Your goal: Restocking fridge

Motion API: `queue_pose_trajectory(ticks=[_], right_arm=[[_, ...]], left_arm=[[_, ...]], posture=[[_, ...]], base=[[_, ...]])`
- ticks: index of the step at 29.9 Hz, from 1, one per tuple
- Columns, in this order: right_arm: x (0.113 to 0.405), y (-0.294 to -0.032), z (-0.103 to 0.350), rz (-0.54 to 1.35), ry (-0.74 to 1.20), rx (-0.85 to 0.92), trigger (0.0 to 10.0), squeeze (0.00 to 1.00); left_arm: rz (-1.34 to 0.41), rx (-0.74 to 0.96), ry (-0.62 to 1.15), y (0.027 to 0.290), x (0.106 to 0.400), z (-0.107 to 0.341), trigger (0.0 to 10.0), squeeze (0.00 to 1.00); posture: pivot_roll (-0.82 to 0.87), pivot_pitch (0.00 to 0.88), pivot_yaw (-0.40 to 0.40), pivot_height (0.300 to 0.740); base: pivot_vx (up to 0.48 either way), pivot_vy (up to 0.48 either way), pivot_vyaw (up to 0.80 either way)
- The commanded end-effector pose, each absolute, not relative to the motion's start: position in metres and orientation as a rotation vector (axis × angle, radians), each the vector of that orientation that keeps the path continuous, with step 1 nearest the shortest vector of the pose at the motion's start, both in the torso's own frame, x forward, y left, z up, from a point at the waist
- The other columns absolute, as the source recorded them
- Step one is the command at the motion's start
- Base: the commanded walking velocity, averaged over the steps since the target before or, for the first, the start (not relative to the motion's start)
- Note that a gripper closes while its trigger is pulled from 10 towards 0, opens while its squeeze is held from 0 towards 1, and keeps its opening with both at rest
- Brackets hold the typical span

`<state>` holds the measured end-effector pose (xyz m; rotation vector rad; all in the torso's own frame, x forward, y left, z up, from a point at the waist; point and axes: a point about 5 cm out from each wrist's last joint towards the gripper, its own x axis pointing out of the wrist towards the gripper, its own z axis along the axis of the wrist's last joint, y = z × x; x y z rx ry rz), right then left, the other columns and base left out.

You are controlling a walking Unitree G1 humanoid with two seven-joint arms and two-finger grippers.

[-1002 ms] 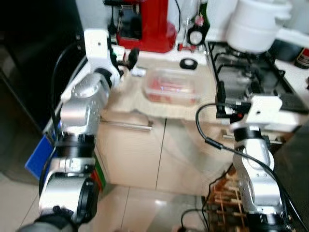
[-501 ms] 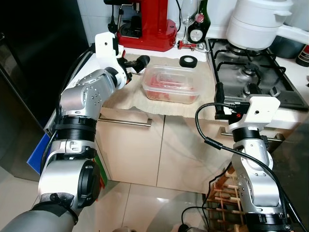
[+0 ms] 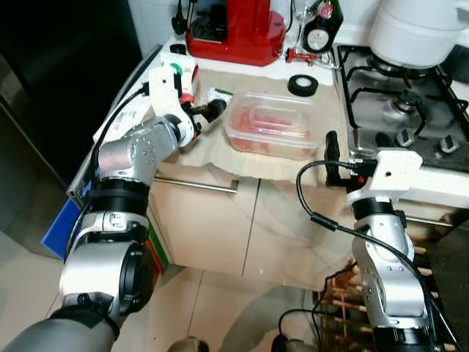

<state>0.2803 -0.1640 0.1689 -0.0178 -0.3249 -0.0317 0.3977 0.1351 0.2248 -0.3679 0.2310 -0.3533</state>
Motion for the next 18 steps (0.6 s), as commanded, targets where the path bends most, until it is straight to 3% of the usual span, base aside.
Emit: queue_pose_trajectory(ticks=[1, 18], right_arm=[[0.279, -0.168, 0.172, -0.05, -0.327, -0.018, 10.0, 0.0], [0.276, -0.169, 0.168, -0.066, -0.318, -0.017, 10.0, 0.0]], left_arm=[[-0.376, -0.381, 0.22, 0.131, 0.399, 0.233, 10.0, 0.0], [-0.43, -0.352, 0.222, 0.118, 0.4, 0.229, 10.0, 0.0]], posture=[[0.01, 0.078, 0.007, 0.74], [0.0, 0.072, 0.017, 0.74]], base=[[0.0, 0.0, 0.0], [0.0, 0.0, 0.0]])
